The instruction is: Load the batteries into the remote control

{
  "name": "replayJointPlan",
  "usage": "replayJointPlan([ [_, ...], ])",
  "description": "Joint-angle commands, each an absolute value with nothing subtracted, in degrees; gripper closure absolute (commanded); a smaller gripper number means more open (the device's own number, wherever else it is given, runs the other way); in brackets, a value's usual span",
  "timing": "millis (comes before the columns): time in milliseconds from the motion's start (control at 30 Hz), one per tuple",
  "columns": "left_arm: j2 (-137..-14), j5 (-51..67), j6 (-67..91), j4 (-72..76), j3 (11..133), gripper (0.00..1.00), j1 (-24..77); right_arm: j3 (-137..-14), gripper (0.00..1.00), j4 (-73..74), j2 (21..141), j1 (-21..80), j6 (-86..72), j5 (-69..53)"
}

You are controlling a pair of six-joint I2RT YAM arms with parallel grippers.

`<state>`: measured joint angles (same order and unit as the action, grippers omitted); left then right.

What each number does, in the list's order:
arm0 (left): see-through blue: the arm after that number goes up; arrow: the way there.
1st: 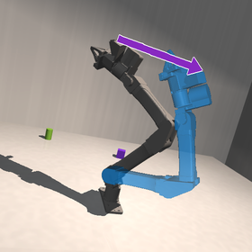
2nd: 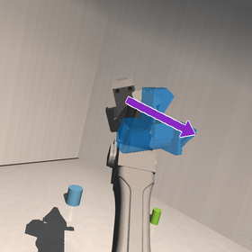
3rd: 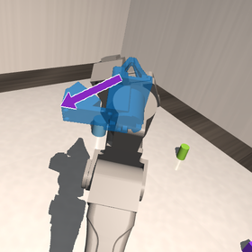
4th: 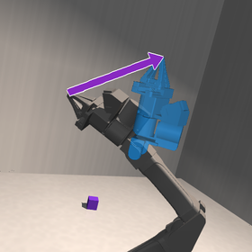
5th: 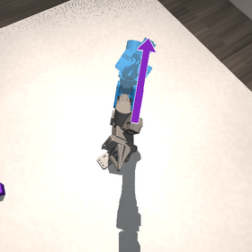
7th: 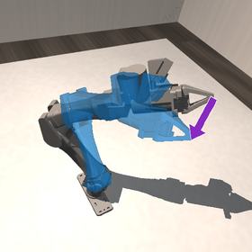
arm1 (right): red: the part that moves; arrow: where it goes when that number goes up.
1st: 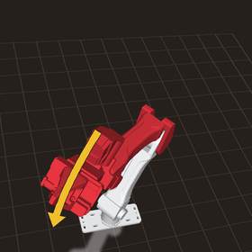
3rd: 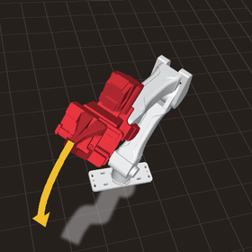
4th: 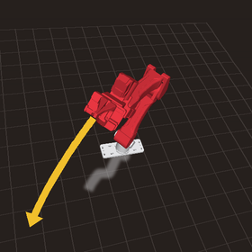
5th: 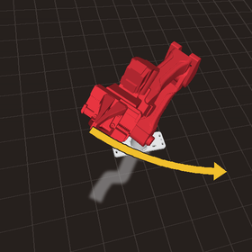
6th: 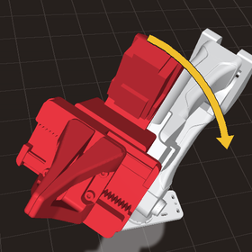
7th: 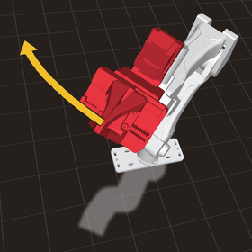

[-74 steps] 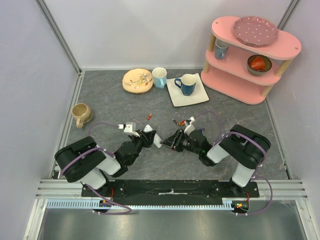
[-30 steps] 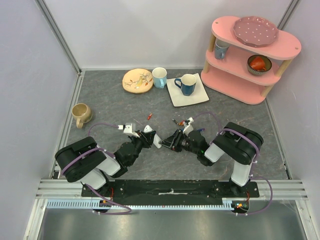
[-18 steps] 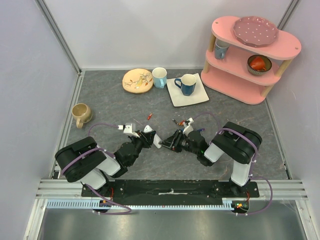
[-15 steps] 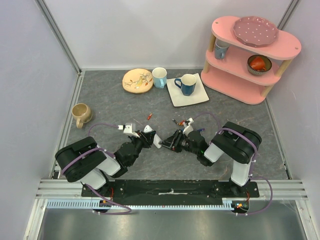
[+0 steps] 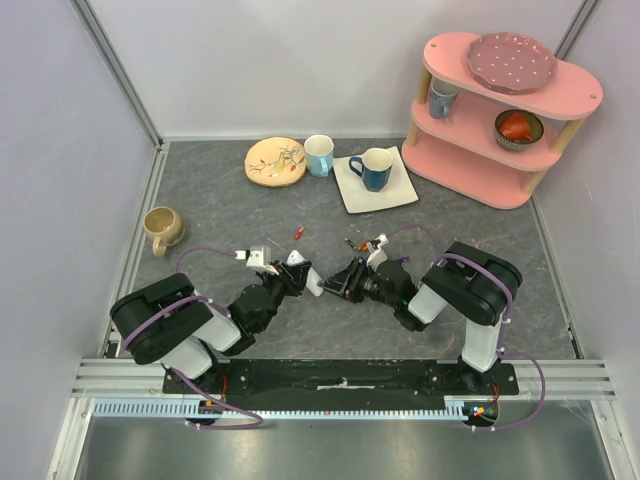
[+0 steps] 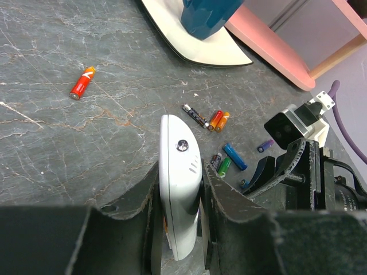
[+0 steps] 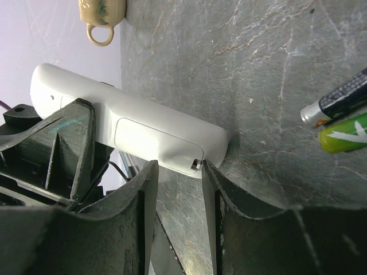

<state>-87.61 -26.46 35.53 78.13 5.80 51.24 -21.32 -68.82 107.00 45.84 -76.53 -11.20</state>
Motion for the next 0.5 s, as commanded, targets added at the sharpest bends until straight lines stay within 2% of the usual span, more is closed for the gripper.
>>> replayJointPlan([
  [0, -89.03, -27.51, 36.03, 95.36, 4.75, 0.98, 51.68, -23.29, 0.57, -73.12, 107.84, 45.62, -76.38, -12.04],
  [467, -89.47, -27.16, 36.39, 95.36, 5.01, 0.98, 51.77, -23.99, 0.59, -74.53, 109.16, 45.61, -76.82, -13.53],
])
